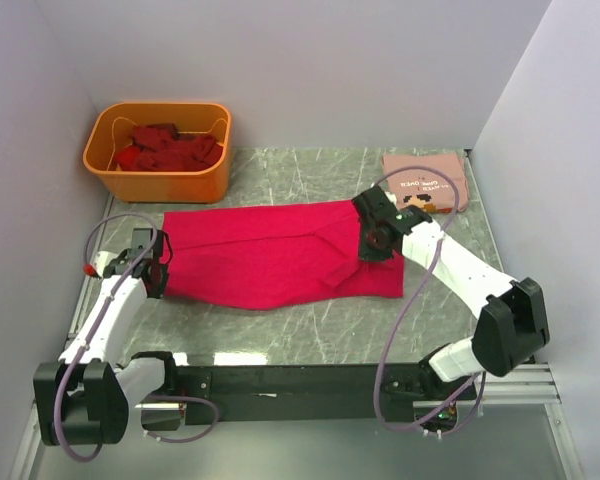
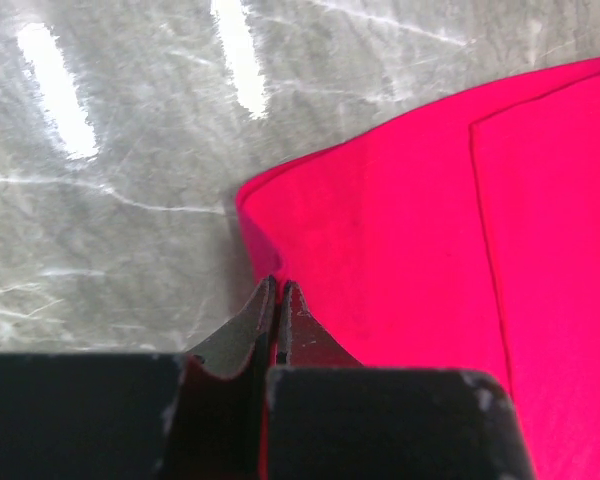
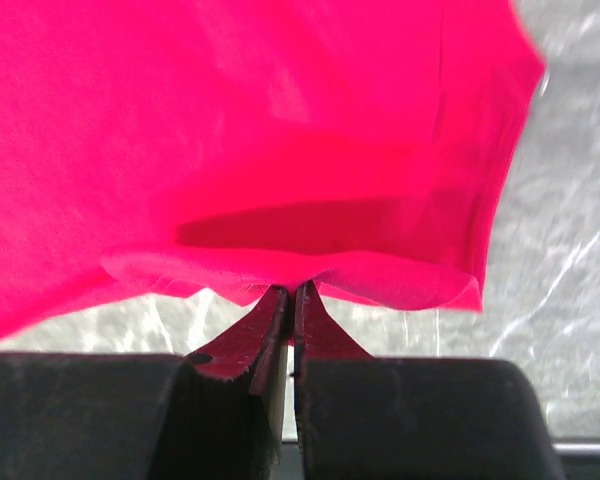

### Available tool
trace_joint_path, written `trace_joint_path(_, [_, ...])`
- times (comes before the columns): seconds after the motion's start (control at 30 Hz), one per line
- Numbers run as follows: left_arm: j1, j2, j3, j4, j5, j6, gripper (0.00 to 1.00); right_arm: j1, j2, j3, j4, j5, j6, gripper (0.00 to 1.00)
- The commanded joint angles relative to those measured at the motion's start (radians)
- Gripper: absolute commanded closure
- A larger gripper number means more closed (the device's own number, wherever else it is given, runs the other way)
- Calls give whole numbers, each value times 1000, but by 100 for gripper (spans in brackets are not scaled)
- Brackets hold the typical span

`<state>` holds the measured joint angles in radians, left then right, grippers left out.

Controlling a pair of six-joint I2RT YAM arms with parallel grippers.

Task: Fold and stack the t-shirts
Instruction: Fold the tshirt

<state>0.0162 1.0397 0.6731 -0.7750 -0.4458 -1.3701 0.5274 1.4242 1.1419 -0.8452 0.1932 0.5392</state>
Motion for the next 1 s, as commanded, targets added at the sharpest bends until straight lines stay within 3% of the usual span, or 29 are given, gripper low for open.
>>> trace_joint_path(0.0, [-2,42,62,32,-45,8,99,-38,47,94,48,3,-30,100])
trace_joint_path(0.47, [14,295,217,69,-82,29,99,-130,234,320,31,-12,-70,100])
trace_joint_path(0.87, [27,419,276,158,-77,71,99,-167,416,456,90,-17,-125,100])
trace_joint_path(0.97, [31,469,298,186,-71,94,95,-188,478,518,90,-44,-131,100])
